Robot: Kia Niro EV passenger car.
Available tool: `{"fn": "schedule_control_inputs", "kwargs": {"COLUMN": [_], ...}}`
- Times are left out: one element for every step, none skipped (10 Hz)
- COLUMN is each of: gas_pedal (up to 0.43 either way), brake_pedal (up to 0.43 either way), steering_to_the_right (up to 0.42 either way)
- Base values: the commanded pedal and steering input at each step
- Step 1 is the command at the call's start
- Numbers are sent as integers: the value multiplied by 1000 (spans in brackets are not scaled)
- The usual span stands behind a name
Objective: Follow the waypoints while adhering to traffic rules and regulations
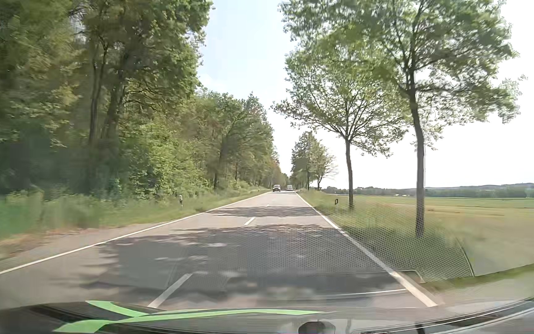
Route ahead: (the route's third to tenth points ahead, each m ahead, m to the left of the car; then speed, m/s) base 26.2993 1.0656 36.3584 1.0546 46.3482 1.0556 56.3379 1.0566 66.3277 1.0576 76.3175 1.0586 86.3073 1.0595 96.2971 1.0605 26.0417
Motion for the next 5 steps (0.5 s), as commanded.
{"fn": "schedule_control_inputs", "kwargs": {"gas_pedal": [79,79,87,110,138], "brake_pedal": [0,0,0,0,0], "steering_to_the_right": [-1,-1,-1,-3,-3]}}
